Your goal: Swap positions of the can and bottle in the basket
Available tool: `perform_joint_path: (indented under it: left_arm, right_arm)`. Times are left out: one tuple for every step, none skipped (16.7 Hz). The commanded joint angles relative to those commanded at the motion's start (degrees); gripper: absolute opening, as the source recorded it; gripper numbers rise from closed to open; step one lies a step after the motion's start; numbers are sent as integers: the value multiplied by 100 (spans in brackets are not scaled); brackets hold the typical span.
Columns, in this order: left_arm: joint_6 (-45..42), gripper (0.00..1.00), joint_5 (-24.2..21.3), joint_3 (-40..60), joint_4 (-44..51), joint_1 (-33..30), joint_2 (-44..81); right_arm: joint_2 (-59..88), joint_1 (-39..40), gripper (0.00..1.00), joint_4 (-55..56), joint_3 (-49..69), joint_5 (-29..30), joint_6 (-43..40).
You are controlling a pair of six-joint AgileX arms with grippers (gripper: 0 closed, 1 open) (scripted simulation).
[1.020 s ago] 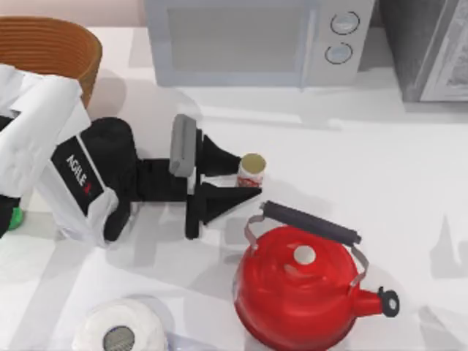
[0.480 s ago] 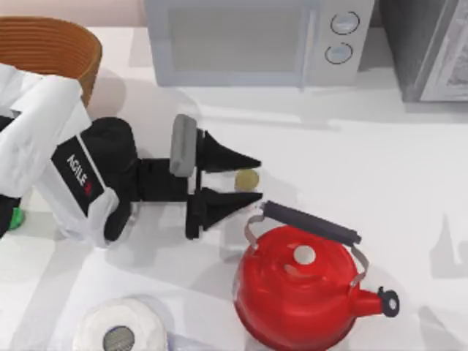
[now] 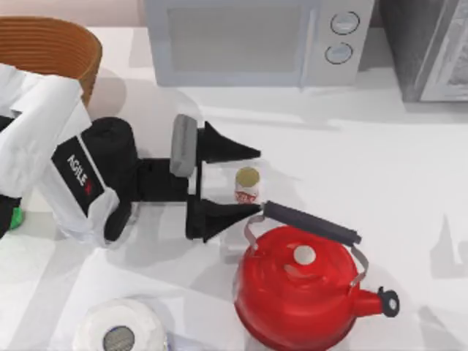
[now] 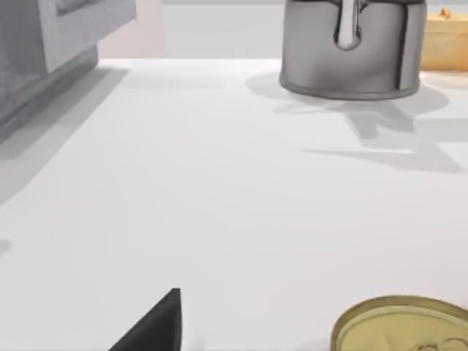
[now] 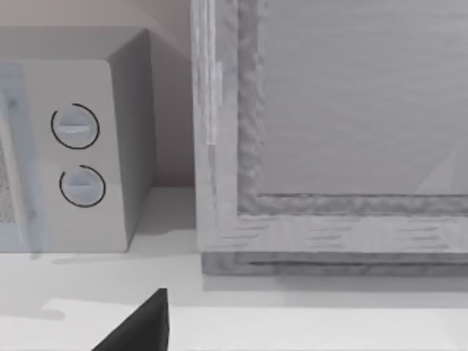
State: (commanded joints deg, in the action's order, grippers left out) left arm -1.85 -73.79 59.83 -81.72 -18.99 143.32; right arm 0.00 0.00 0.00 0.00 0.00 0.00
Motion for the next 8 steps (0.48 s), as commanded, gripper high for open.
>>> perform_joint_path:
  left_arm:
    - [0,100,0,0,0,0,0]
    - [0,100,0,0,0,0,0]
    - [0,100,1,-2,1,19,-1]
    - [0,100,1,-2,1,19,-1]
    - [-5,100,38,-22,32,33,-57]
    - [-13,100,111,-66,97,59,-175]
    - [-22,100,218,-135,195,92,-353]
    - [-32,100,354,-228,328,131,-591]
  right_arm:
    - [0,0,100,0,0,0,0]
    - [0,0,100,0,0,0,0]
    - [0,0,100,0,0,0,0]
    - [0,0,100,0,0,0,0]
    - [0,0,100,0,0,0,0]
    - [0,0,100,0,0,0,0]
    - [0,0,100,0,0,0,0]
    - [0,0,100,0,0,0,0]
